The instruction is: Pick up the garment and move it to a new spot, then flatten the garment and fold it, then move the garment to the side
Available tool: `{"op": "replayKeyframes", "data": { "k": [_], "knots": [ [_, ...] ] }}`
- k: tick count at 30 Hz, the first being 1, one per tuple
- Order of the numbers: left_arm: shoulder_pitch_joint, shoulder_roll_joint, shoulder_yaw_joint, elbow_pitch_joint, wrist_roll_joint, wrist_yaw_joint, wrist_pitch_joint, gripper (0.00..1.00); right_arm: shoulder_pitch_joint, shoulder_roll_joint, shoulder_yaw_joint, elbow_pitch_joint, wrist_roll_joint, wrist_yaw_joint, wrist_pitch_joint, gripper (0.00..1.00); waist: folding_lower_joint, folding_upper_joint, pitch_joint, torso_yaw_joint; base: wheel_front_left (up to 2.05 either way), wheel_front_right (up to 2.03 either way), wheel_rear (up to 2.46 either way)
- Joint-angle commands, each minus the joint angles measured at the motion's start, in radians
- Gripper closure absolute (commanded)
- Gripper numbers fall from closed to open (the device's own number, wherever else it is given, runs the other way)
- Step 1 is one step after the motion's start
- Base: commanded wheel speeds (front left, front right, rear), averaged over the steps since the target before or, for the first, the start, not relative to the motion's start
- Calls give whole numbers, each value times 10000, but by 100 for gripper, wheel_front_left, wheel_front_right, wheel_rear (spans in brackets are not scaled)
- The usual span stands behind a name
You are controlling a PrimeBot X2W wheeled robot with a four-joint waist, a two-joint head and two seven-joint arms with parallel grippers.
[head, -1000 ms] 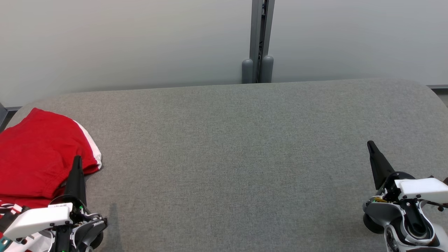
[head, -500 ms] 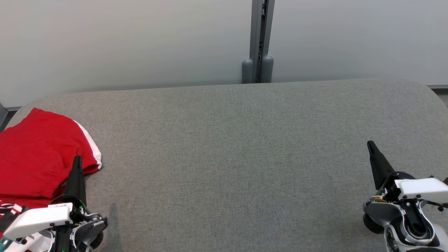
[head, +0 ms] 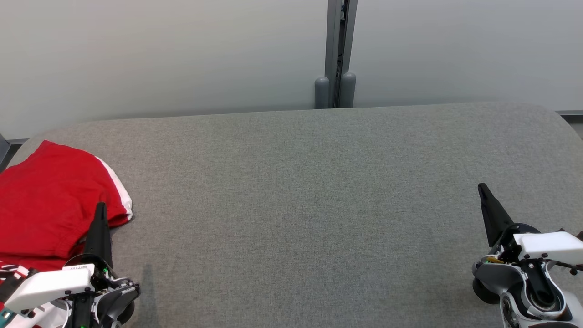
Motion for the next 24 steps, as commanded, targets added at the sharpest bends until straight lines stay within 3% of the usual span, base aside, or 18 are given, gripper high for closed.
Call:
{"op": "replayKeyframes", "data": {
  "k": [1, 24],
  "knots": [
    [-143, 58, 23, -31, 12, -31, 19, 100, -72, -69, -42, -7, 31, 29, 30, 100, 0, -1, 0, 0, 0, 0, 0],
    [-143, 58, 23, -31, 12, -31, 19, 100, -72, -69, -42, -7, 31, 29, 30, 100, 0, -1, 0, 0, 0, 0, 0]
  ]
}}
